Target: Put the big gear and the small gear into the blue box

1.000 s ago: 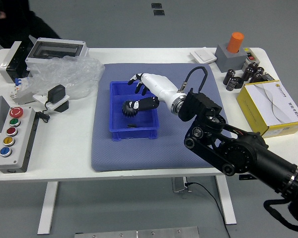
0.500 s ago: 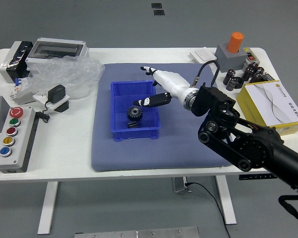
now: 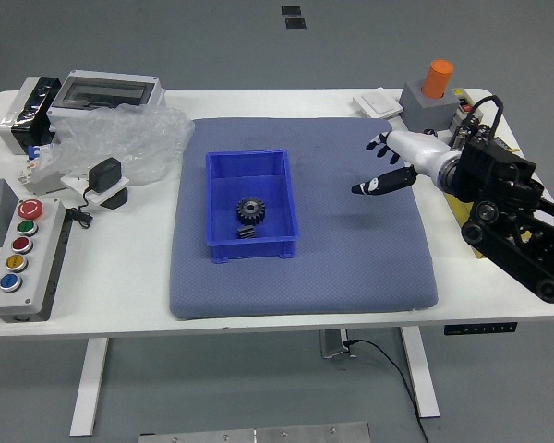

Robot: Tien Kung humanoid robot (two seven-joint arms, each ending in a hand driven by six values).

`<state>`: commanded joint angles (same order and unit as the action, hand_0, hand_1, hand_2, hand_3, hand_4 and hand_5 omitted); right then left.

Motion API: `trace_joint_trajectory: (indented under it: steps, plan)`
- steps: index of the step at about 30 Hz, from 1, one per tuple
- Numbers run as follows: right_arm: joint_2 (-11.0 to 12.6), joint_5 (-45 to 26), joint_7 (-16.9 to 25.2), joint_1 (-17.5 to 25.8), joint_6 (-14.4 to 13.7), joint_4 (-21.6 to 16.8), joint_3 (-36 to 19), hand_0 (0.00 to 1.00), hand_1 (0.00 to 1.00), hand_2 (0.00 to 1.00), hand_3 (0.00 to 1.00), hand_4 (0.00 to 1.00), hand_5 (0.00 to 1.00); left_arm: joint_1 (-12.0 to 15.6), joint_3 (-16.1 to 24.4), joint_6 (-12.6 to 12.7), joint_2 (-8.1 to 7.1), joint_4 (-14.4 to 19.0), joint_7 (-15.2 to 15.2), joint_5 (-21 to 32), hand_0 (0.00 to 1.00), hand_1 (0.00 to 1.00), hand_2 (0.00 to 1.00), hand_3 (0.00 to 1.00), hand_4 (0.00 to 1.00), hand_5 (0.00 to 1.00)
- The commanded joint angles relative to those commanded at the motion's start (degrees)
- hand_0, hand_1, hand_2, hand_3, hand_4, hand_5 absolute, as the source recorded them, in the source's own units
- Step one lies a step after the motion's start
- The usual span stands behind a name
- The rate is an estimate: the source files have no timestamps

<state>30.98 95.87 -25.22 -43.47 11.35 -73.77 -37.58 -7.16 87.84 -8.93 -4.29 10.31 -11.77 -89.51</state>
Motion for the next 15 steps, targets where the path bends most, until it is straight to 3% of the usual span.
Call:
trace_joint_trajectory:
  steps: [7,12,13,15]
  plan:
    - [6.19,-2.77,-1.57,-0.68,3.33,-2.14,4.37,0.698,0.626,0.711,0.78,0.926,0.473,-0.38,0.18,0.0,-0.13,0.0,0.0,0.19,0.73,0.681,0.7,0.699,0.435,0.029]
    - [8.46,-3.18,-1.7,-0.54,4.07,-3.24,5.07,0.698,0.626,0.711,0.78,0.926,0.473,-0.4,0.14,0.06,-0.21,0.0,-0.04,0.34,0.73,0.681,0.7,0.699,0.435,0.029]
    - [8.66,-3.19,-1.62,-0.49,4.06,-3.36,5.16,0.646,0.588,0.649,0.71,0.881,0.437,-0.38,0.12,0.07,-0.23,0.0,-0.04,0.37,0.73,0.681,0.7,0.7,0.434,0.025]
    - [8.95,-3.13,-1.41,-0.39,3.96,-3.58,5.33,0.646,0.588,0.649,0.71,0.881,0.437,-0.36,0.1,0.09,-0.25,0.0,-0.04,0.41,0.73,0.681,0.7,0.7,0.434,0.025]
